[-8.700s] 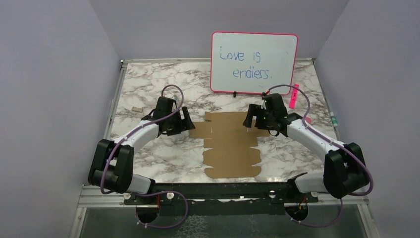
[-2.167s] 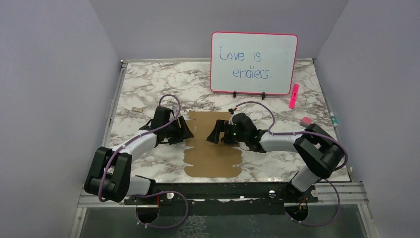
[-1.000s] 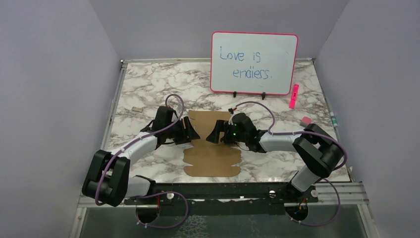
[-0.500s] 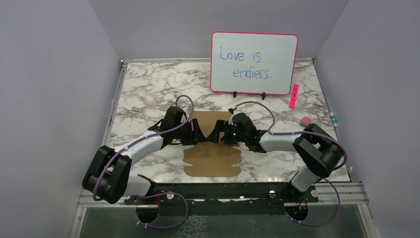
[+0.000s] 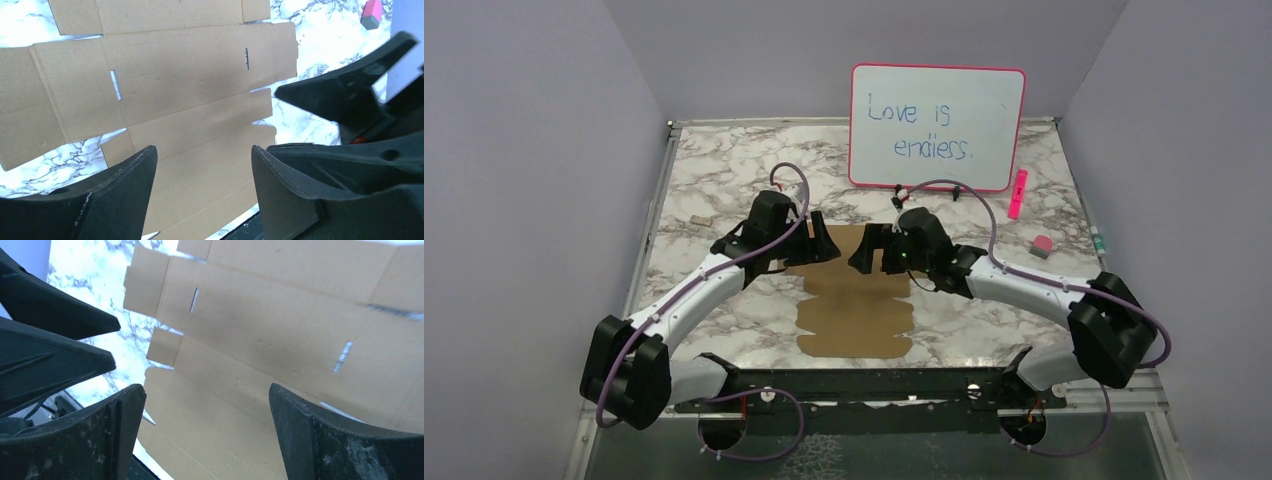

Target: Fold the paper box

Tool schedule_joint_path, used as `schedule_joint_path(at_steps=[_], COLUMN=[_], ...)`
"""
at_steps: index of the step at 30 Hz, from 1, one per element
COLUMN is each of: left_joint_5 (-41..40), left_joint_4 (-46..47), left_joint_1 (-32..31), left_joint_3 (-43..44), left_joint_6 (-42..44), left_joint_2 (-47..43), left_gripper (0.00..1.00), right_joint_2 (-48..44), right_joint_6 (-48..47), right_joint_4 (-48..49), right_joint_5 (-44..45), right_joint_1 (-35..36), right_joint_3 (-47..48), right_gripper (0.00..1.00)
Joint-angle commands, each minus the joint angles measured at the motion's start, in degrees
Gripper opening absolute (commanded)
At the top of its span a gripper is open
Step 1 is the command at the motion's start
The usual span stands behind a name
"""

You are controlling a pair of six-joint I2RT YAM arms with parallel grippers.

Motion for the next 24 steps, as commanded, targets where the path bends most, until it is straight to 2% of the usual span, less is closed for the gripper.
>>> schedule_joint_path(at_steps=[1, 7, 13, 20, 24], left_joint_5=[-1.35, 0.83, 2.66, 4.2, 4.8], left_joint_4=[-1.02, 3.92, 9.11, 12.0, 12.64], left_joint_1=[-0.35, -0.35, -0.33, -0.35, -0.35], left_joint_3=[2.89, 5.04, 6.19, 6.01, 5.11], left_joint_6=[1.9, 1.59, 0.73, 0.92, 1.16], left_joint_2=[2.54, 8.84, 15.61, 20.95, 23.01], left_gripper=[0.71, 0.73, 0.73, 0.73, 0.73], right_joint_2=[-3.69, -6.2, -3.73, 0.33, 0.52], right_joint_6=[-5.21, -7.62, -8.86, -8.22, -7.35], right_joint_4=[-9.33, -8.77, -7.13, -8.37, -7.86], right_joint_5=[8.66, 3.73, -3.0, -6.0, -7.3], right_joint_1=[-2.32, -11.26, -20.05, -27.68, -28.77], right_joint_3=[2.23, -0.09, 0.24, -0.9, -3.76], right_gripper=[1.0, 1.0, 1.0, 1.0, 1.0])
